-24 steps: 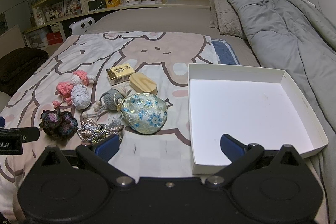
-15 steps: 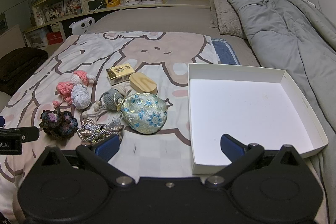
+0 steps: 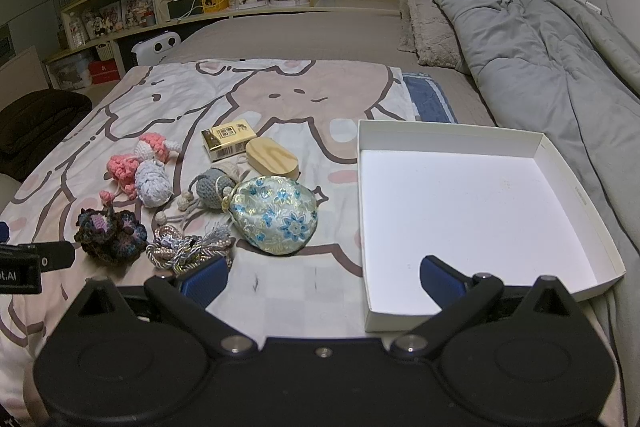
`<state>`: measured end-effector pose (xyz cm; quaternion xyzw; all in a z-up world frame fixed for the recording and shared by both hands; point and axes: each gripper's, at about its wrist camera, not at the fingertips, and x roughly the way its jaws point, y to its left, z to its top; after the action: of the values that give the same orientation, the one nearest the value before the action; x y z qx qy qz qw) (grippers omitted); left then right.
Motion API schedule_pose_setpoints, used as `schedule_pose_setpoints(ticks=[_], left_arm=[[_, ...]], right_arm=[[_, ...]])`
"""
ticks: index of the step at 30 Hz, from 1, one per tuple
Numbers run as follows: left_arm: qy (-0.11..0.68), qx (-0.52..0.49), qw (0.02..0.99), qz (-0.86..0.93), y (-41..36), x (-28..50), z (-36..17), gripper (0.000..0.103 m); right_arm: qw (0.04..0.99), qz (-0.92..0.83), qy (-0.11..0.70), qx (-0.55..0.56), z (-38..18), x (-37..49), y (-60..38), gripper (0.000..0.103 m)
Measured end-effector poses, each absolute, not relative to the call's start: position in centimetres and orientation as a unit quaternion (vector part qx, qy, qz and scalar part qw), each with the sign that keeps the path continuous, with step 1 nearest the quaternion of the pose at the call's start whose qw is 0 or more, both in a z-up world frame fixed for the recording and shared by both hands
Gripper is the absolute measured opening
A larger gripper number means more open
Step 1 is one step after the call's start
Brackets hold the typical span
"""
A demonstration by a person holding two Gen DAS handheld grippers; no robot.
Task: Organize objects
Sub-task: 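Move both tools toward the crochet flower and braided cord bundle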
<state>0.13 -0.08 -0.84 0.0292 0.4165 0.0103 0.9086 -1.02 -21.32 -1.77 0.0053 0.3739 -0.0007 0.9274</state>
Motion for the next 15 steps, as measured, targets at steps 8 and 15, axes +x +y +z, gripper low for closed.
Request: schedule_pose_setpoints(ticks=[8, 15], left_arm=[[0.417, 0.029, 0.908, 0.010, -0.07, 0.12, -0.83, 0.103], [0.418, 0.028, 0.908, 0.009, -0.14, 0.09, -0.85, 0.103]], right_arm=[[0.927, 0.000, 0.374, 0.005, -1.84, -1.00, -21.36, 0.103], [0.927, 0.000, 0.374, 0.004, -1.85, -1.02, -21.34, 0.103]])
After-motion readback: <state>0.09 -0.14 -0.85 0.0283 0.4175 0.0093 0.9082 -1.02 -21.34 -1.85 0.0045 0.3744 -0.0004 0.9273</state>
